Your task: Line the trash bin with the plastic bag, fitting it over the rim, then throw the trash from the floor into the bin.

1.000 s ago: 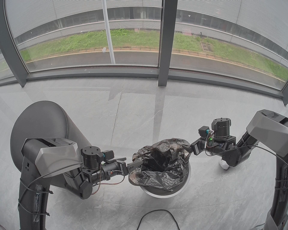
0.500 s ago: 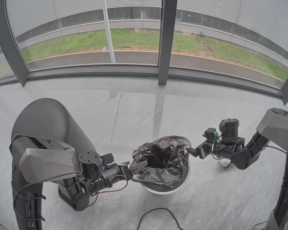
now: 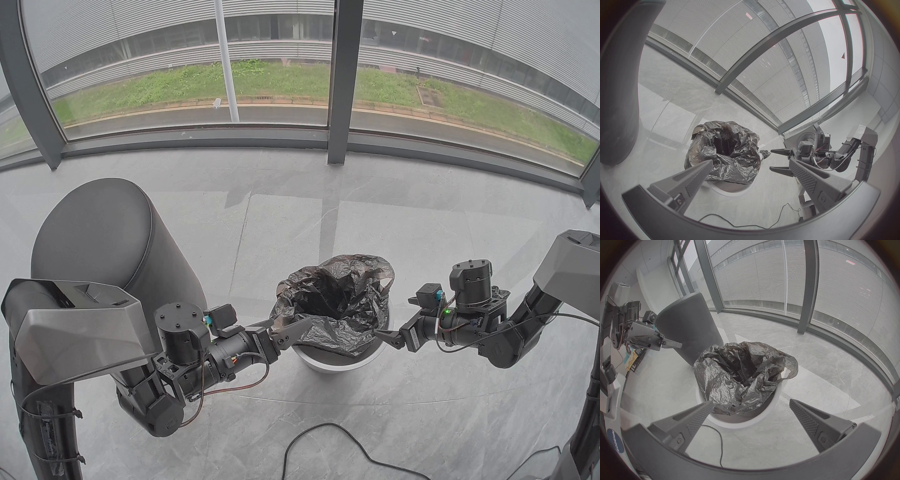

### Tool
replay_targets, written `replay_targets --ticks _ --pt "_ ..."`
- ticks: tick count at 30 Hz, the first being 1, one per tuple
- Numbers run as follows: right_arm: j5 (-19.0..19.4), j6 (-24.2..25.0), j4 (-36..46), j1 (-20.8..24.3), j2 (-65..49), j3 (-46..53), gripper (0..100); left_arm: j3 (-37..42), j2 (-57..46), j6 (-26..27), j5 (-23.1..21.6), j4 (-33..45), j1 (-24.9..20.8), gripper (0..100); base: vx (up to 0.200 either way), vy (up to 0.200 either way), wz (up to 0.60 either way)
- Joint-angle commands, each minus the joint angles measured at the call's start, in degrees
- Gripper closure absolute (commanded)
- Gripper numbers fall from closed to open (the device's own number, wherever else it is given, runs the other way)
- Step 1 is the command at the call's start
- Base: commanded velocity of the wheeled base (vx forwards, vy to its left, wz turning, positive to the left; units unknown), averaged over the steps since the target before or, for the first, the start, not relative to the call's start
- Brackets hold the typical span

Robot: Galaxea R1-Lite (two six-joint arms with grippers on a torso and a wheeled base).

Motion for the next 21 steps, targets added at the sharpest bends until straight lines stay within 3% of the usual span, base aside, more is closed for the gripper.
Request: replay_targets --ticks 1,9,14,21 --pt "-0.2 0.0 0.0 0.9 4.1 -3.8 0 -3.6 2.1 -0.1 -0.5 0.1 1.4 0 0.0 0.0 0.0" --pt "-2.9 1.1 0.5 1.5 11.0 -11.4 0 -7.1 4.1 -0.3 -1.5 0.1 2.5 0 0.0 0.0 0.0" --pt "-8.1 4.0 2.1 1.2 13.2 -16.4 0 -7.3 3.8 -0.3 -4.0 0.1 4.2 0 0.0 0.0 0.0" --pt "-9.9 4.5 3.6 1.6 12.1 -16.2 0 -7.1 3.7 -0.3 -4.1 0.0 5.0 0 0.0 0.0 0.0"
